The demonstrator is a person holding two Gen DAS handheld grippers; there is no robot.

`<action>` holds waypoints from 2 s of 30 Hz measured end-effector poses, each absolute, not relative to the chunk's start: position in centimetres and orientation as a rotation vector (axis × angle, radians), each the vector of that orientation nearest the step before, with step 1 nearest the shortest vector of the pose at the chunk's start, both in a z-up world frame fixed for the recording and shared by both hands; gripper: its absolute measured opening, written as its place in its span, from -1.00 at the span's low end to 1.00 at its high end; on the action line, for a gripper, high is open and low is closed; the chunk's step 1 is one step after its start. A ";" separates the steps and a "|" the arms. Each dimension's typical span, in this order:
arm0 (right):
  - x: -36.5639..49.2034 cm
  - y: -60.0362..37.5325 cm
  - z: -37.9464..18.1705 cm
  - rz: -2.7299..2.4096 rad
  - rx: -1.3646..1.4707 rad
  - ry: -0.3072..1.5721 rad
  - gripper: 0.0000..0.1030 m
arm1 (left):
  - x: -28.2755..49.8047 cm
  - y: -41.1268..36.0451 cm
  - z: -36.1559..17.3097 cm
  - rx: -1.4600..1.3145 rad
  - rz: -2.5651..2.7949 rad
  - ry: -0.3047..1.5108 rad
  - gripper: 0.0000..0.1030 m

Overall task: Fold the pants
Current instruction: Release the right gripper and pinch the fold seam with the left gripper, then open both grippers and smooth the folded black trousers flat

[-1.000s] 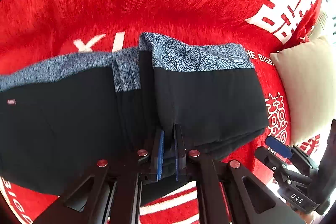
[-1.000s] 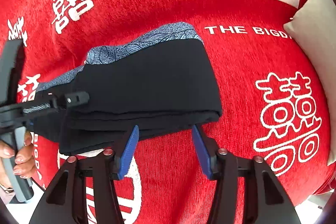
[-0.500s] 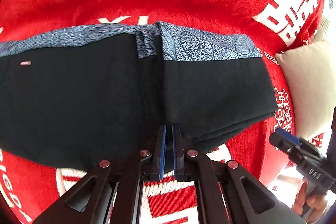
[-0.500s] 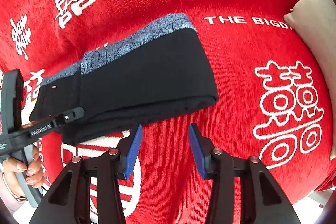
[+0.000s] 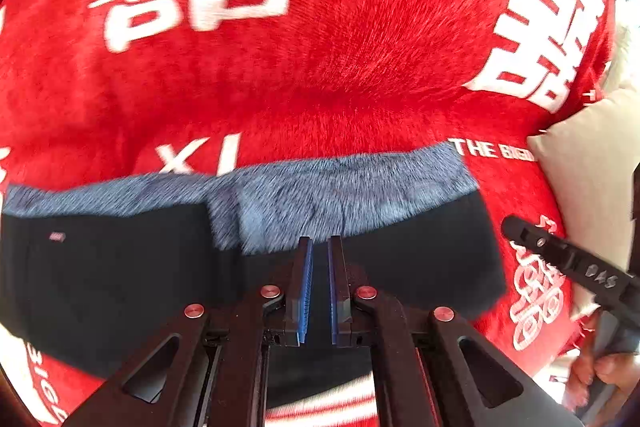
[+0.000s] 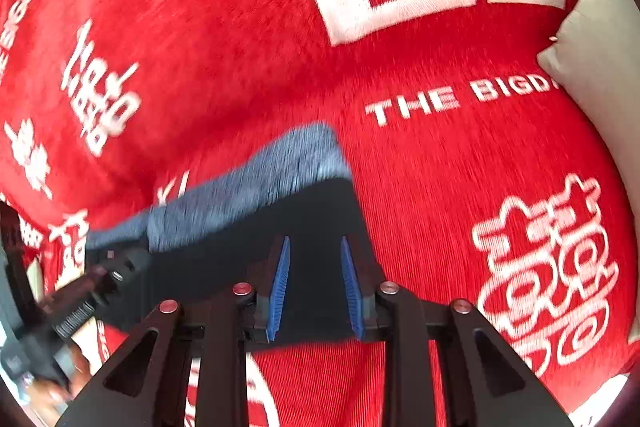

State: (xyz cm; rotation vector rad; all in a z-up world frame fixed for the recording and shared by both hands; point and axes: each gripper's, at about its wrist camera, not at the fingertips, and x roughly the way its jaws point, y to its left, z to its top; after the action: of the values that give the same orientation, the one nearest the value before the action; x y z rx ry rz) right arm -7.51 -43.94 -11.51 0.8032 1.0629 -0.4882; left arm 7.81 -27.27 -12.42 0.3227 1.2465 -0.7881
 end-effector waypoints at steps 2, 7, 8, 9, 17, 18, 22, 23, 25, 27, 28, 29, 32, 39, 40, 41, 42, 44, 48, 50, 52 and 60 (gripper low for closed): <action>-6.1 -44.8 -12.1 -0.477 0.811 1.063 -0.43 | 8.2 -28.1 -13.8 0.351 -0.745 1.251 -0.87; -3.4 -43.8 -15.3 -0.392 0.774 1.162 -0.44 | 8.0 -26.8 -17.0 0.355 -0.722 1.276 -0.87; -3.2 -43.1 -16.5 -0.386 0.761 1.199 -0.44 | 7.5 -26.5 -17.0 0.370 -0.733 1.253 -0.87; -3.3 -42.5 -16.8 -0.397 0.727 1.187 -0.44 | 7.0 -26.4 -17.0 0.401 -0.740 1.236 -0.87; -5.3 -41.2 -14.4 -0.362 0.719 1.179 -0.43 | 6.4 -24.9 -15.1 0.370 -0.668 1.251 -0.87; -5.6 -41.0 -14.1 -0.361 0.714 1.180 -0.43 | 6.3 -24.6 -15.0 0.369 -0.659 1.250 -0.87; -6.9 -39.9 -12.7 -0.347 0.691 1.177 -0.41 | 5.9 -23.5 -14.3 0.359 -0.640 1.257 -0.86; -7.1 -39.7 -12.4 -0.340 0.687 1.179 -0.40 | 5.8 -23.3 -14.0 0.356 -0.634 1.253 -0.86; -7.4 -39.2 -12.0 -0.325 0.687 1.186 -0.38 | 5.5 -22.8 -13.4 0.358 -0.609 1.237 -0.29; -7.7 -38.5 -11.5 -0.309 0.685 1.195 -0.38 | 5.3 -22.4 -12.7 0.335 -0.570 1.210 0.86; -7.7 -38.2 -11.4 -0.302 0.681 1.200 -0.38 | 5.2 -22.0 -12.2 0.322 -0.555 1.191 0.86; -7.8 -37.8 -11.1 -0.295 0.673 1.204 -0.38 | 5.2 -21.8 -12.0 0.312 -0.559 1.197 0.86; -7.8 -36.9 -10.6 -0.274 0.667 1.215 -0.35 | 5.3 -20.9 -11.9 0.288 -0.544 1.230 0.86; -7.0 -35.3 -10.3 -0.260 0.649 1.243 0.25 | 5.8 -18.7 -11.6 0.303 -0.492 1.273 0.87; -6.8 -34.9 -10.2 -0.258 0.646 1.249 0.38 | 6.0 -18.0 -11.7 0.291 -0.489 1.287 0.87; -6.6 -34.5 -10.1 -0.258 0.641 1.252 0.44 | 6.0 -17.6 -11.8 0.285 -0.487 1.294 0.86; -6.4 -34.1 -10.1 -0.257 0.638 1.253 0.52 | 6.1 -17.0 -11.8 0.278 -0.480 1.299 0.86; -6.1 -33.3 -10.1 -0.253 0.633 1.262 0.55 | 6.1 -16.1 -11.8 0.278 -0.468 1.301 0.86; -5.4 -31.9 -10.1 -0.247 0.623 1.284 0.55 | 6.4 -14.1 -12.0 0.270 -0.444 1.324 0.87; -5.1 -31.1 -10.2 -0.240 0.615 1.297 0.55 | 6.5 -13.3 -12.2 0.263 -0.433 1.335 0.87; -4.7 -30.3 -10.4 -0.234 0.603 1.311 0.55 | 6.8 -12.3 -12.4 0.250 -0.423 1.346 0.86; -2.9 -28.6 -11.0 -0.235 0.558 1.348 0.55 | 7.5 -8.8 -13.1 0.198 -0.404 1.381 0.86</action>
State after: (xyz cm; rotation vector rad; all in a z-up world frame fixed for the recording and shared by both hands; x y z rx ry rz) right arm -2.94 -28.63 -10.96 0.5585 1.3476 -0.2348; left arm 7.55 -8.79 -13.08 0.1984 1.3805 -0.4041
